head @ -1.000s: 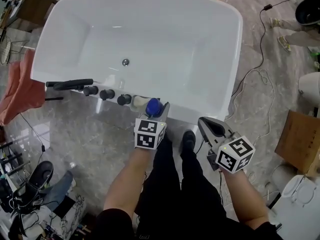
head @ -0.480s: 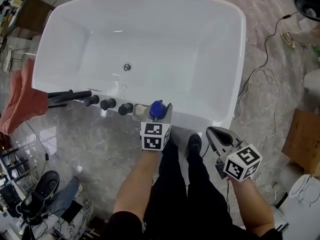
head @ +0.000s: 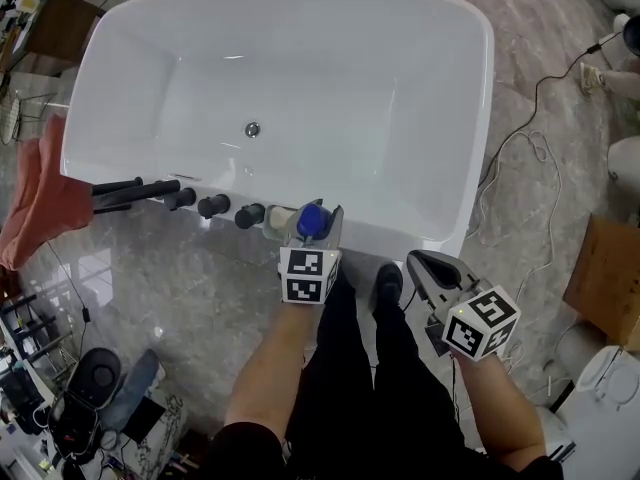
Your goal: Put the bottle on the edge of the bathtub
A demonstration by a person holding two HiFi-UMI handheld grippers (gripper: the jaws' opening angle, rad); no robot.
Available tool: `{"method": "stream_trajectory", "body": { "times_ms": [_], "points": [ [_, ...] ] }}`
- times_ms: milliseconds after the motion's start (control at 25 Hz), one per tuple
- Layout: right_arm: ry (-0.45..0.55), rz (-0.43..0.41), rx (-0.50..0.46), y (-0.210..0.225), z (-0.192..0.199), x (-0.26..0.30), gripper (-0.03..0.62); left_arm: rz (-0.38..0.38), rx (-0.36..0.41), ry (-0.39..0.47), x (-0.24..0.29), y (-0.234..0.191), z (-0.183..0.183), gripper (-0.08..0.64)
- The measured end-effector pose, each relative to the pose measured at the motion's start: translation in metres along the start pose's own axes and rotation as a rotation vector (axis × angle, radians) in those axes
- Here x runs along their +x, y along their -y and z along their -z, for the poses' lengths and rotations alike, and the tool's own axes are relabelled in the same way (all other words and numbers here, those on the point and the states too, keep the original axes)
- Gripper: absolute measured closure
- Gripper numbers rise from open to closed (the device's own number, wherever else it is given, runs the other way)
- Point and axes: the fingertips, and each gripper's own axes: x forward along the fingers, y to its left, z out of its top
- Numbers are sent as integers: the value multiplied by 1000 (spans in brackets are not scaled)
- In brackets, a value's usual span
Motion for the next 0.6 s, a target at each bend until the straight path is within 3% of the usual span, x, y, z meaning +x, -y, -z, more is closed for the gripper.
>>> {"method": "stream_trajectory", "body": {
  "times_ms": [320,600],
  "points": [
    [-12,-6,-8,-5,5,4,581,-11,20,30,-15,0,7,410],
    [-35,-18,-21,-9,19,4,581,20,111,57,-17,5,-1,411]
  ]
}}
